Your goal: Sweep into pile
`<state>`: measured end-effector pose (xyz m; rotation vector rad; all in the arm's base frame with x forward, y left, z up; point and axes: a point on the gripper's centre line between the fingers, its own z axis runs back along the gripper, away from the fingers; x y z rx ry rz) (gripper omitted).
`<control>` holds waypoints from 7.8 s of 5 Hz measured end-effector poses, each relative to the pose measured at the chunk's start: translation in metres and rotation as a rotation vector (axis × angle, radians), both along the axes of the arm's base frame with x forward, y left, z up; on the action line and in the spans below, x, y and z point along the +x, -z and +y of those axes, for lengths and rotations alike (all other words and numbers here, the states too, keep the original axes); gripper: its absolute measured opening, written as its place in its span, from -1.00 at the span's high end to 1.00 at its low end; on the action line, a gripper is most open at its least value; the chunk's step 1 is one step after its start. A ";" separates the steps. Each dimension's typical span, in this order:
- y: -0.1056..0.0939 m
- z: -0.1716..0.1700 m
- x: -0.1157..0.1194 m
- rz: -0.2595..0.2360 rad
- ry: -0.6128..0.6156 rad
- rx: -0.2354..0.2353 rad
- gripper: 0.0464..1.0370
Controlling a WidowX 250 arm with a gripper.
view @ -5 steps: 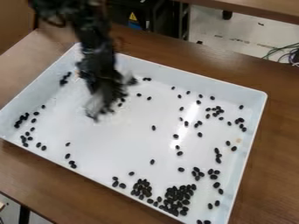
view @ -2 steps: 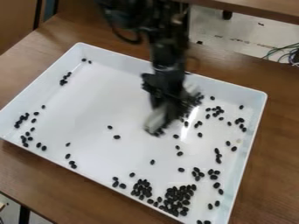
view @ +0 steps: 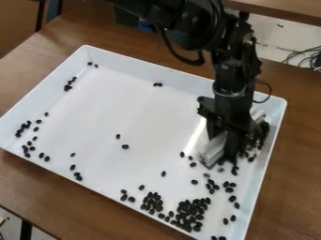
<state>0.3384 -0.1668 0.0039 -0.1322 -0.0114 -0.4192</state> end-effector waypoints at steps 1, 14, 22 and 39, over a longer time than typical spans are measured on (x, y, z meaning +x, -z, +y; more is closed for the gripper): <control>-0.013 0.021 -0.005 -0.003 -0.045 0.018 0.37; -0.050 0.317 -0.029 -0.080 -0.425 0.306 0.37; 0.009 0.263 -0.009 -0.014 -0.521 0.079 0.37; 0.002 0.332 -0.072 -0.058 -0.364 0.148 0.37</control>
